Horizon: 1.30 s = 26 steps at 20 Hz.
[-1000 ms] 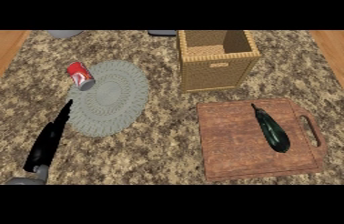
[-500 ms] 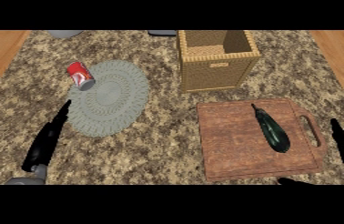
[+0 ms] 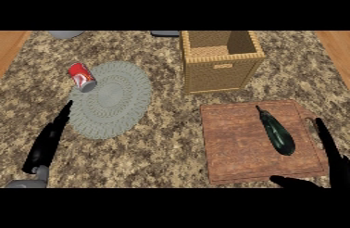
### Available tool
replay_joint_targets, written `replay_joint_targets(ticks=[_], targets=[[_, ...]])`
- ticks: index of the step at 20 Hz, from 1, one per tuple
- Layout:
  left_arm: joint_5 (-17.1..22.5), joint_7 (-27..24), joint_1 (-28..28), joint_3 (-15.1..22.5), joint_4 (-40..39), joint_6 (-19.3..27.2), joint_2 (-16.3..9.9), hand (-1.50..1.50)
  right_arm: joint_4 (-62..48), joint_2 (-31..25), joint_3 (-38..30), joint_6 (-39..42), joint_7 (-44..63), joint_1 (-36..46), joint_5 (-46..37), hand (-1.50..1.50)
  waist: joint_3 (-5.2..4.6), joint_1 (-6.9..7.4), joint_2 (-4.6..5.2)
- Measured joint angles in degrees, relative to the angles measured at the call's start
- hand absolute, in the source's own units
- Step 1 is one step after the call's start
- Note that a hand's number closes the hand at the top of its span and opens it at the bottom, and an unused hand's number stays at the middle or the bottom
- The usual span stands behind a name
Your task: Pick the eggplant from the cutting board and place it in the basket
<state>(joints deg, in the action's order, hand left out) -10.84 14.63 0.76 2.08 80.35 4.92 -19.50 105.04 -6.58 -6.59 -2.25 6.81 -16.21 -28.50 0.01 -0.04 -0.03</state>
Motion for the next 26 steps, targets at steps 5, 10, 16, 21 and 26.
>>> replay_joint_targets(ticks=[5,10,16,21,26], targets=[[-1.6,-1.6,1.4,-1.7,-2.5,-0.9,1.4,0.0,-4.8,1.2,0.3,-1.6,-1.4,2.0,-2.0,-1.5,-0.01,-0.03,0.01],[-2.9,0.5,1.1,-2.4,-0.1,-2.0,2.5,0.0,-7.9,1.9,0.5,-2.6,-1.6,4.1,-3.0,-1.5,-0.01,0.03,0.0],[-4.4,0.9,0.4,-3.7,1.5,-3.3,3.6,0.0,-12.0,1.7,-0.4,-3.6,-1.3,6.6,-3.9,-1.5,0.01,0.03,0.01],[-4.9,-0.9,0.6,-5.1,-0.2,-4.4,4.2,0.0,-18.6,0.8,-1.8,-4.5,-2.4,10.6,-3.9,-1.5,-0.07,0.02,-0.02],[-5.8,-2.3,-0.2,-6.1,-0.6,-5.0,4.8,0.0,-21.3,0.8,-1.8,-5.2,-3.9,12.2,-3.4,-1.5,-0.31,-0.09,-0.16]])
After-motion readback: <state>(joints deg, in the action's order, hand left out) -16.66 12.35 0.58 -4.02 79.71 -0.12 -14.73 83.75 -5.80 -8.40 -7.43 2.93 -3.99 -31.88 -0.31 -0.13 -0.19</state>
